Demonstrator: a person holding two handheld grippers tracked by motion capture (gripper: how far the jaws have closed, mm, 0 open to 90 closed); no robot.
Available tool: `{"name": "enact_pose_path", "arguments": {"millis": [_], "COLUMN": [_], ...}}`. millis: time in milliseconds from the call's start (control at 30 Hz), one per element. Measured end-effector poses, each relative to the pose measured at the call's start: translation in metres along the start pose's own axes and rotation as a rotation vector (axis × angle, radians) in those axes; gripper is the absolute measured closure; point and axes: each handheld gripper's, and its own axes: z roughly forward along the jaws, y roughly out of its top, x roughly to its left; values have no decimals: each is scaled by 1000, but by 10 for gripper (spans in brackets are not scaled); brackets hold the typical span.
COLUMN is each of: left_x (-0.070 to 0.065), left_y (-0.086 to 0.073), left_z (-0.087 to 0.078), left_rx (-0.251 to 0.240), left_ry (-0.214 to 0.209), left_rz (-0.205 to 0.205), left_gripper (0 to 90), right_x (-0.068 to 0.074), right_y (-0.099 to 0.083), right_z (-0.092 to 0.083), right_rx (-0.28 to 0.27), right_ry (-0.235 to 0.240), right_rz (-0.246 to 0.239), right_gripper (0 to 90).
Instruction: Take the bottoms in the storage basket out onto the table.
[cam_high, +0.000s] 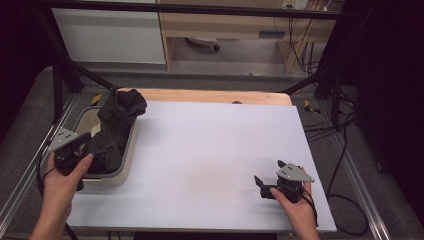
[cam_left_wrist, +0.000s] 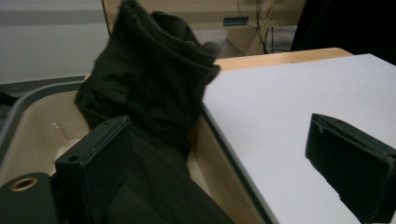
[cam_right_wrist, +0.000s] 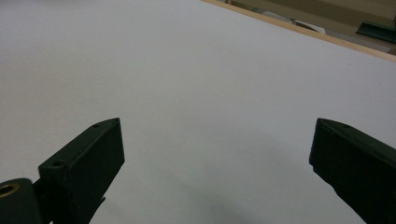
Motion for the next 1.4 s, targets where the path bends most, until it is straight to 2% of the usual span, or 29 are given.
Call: {"name": "enact_pose_path", "arguments": {"millis": [33, 67, 133, 233, 300, 333, 367, 467, 567, 667, 767, 867, 967, 1033, 1067, 1167, 1200, 1300, 1367, 1400], "left_x": [7, 11, 13, 25, 27, 28, 29, 30, 31, 38, 41, 48, 59, 69, 69, 75, 77, 78, 80, 80], "left_y": [5, 7, 10, 18, 19, 18, 16, 14, 19, 28, 32, 36, 34, 31, 31, 27, 24, 20, 13, 13], "left_z": [2, 3, 5, 20, 24, 26, 30, 34, 40, 51, 57, 65, 73, 83, 83, 93, 99, 105, 114, 114], "left_rx": [12, 20, 21, 66, 71, 92, 116, 118, 126, 158, 171, 188, 254, 277, 277, 321, 344, 372, 428, 428], "left_ry": [32, 41, 46, 49, 45, 42, 60, 63, 78, 60, 66, 63, 112, 102, 102, 92, 100, 95, 96, 96], "left_rz": [7, 9, 15, 12, 15, 19, 48, 43, 64, 66, 68, 41, 7, -39, -39, -53, -53, -52, -42, -42], "left_gripper": [74, 74, 75, 77, 76, 76, 73, 76, 76, 78, 88, 92, 106, 110, 110, 108, 108, 108, 103, 103], "right_x": [0, 0, 0, -1, -1, -1, -1, -1, 0, 0, 0, 0, -1, -2, -2, -3, -3, -2, -1, -1], "right_y": [0, -1, -1, -1, -1, -1, -1, -1, -1, -1, -1, -2, -1, -1, -1, -2, -2, -2, -2, -2], "right_z": [0, 0, 0, -1, -1, -1, -1, -1, 0, 0, 0, 0, 1, 1, 1, 1, 1, 2, 2, 2], "right_rx": [-1, 0, 2, -1, -5, -7, -11, -9, -3, -3, -9, -2, -5, -4, -4, -5, -4, 1, 1, 1], "right_ry": [3, 4, -1, -3, -5, -4, 1, 4, 4, 1, 1, 3, 5, 7, 7, 7, 7, 12, 19, 19], "right_rz": [2, 3, 1, 7, 8, 10, 11, 16, 16, 13, 17, 20, 19, 25, 25, 32, 33, 29, 27, 27], "right_gripper": [39, 39, 38, 38, 38, 36, 34, 33, 33, 29, 29, 29, 29, 29, 29, 29, 29, 31, 30, 30]}}
